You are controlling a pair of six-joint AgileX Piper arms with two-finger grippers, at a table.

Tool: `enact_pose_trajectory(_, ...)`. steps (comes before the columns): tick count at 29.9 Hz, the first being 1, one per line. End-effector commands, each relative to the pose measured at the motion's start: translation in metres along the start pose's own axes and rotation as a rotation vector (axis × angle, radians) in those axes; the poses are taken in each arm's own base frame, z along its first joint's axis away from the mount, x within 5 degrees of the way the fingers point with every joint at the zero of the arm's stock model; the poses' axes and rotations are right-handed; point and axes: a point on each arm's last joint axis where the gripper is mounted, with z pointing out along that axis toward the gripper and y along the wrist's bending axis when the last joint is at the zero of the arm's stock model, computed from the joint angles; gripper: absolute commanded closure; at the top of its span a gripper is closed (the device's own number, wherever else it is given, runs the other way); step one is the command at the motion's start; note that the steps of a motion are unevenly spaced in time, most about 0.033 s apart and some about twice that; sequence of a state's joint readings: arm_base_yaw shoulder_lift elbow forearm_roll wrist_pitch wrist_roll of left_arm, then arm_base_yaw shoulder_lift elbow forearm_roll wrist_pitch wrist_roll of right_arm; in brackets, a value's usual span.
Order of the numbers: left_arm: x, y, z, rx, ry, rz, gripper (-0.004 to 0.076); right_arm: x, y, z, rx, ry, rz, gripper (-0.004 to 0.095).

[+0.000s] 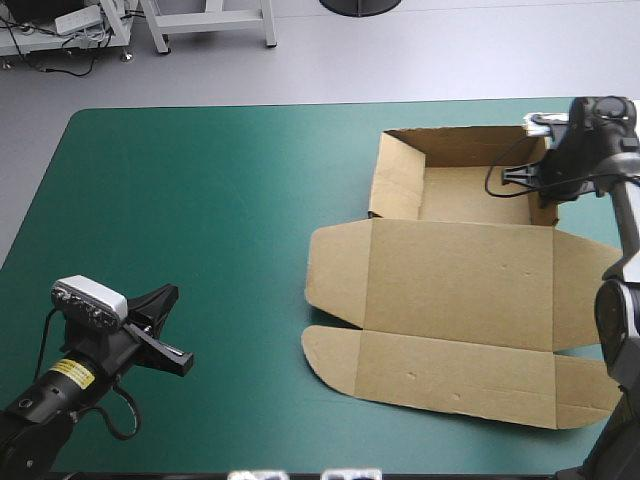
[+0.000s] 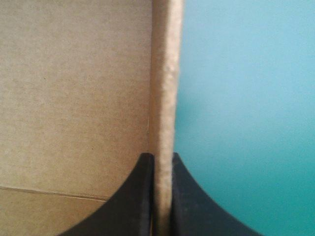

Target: Fold the box

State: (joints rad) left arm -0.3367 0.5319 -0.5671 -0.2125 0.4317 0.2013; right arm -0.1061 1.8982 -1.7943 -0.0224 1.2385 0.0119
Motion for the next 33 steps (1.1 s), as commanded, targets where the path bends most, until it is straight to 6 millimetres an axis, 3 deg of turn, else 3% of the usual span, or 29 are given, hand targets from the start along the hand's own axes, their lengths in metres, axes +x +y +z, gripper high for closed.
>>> enact_pose_trajectory(1,-0.013,0.0,-0.002,-0.002,-0.077,-0.013,0.0729,0.001,-0.044,-0.032,0.026,-0.089,0.093,0.0931)
enact_pose_trajectory(6,-0.012,0.0,-0.002,0.001,-0.063,-0.005,0.0729,0.009,-0.1,-0.035,0.039,-0.107,0.239,0.0931)
enact_pose_trajectory(10,-0.012,0.0,-0.002,0.001,-0.063,-0.005,0.0729,0.014,-0.12,-0.035,0.057,-0.108,0.288,0.0931)
enact_pose_trajectory(13,-0.012,0.0,-0.002,0.001,-0.063,-0.005,0.0729,0.013,-0.123,-0.029,0.061,-0.1,0.292,0.0931)
enact_pose_trajectory(20,-0.011,0.0,-0.002,0.003,-0.051,-0.005,0.0729,0.011,-0.127,0.005,0.059,-0.005,0.293,0.093)
enact_pose_trajectory(28,-0.01,-0.001,-0.002,0.004,-0.045,-0.005,0.0729,0.01,-0.131,0.018,0.076,0.017,0.271,0.0925)
enact_pose_trajectory(30,-0.01,-0.001,-0.002,0.005,-0.043,-0.005,0.0729,0.01,-0.13,0.018,0.065,0.014,0.271,0.0896)
enact_pose_trajectory(33,-0.009,-0.001,-0.002,0.007,-0.034,-0.005,0.0729,0.009,-0.128,0.018,0.047,0.006,0.265,0.0778)
